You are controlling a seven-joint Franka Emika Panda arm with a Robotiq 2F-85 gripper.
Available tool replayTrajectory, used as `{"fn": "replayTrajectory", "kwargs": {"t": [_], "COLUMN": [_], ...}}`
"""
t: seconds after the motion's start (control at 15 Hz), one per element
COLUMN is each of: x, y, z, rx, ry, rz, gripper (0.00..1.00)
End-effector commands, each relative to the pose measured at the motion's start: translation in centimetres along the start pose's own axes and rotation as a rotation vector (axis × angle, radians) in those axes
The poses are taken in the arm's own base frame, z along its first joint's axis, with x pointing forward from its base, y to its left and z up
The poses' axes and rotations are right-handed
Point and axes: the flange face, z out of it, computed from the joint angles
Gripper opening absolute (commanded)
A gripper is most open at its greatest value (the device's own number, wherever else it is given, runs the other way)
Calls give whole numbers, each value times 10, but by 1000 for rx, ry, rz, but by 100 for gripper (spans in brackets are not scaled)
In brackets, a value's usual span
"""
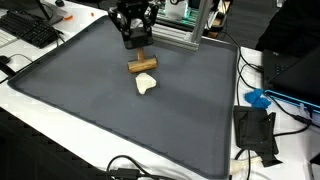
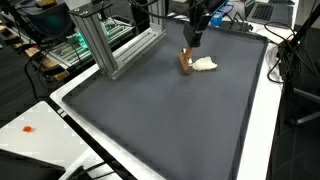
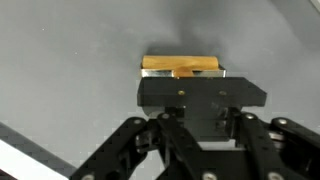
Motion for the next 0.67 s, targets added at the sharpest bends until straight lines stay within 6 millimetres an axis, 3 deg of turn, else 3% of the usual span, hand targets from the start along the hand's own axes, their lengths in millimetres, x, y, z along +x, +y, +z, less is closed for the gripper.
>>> {"fn": "replayTrajectory", "kwargs": {"t": [0.0,0.33,0.6], "x": [-8,-18,-20], "y": [4,16,14], "z": [-25,-58,-64], "rx": [54,64,78], "ry": [27,52,35], "rz": [110,280,439], "gripper": [23,23,23]}}
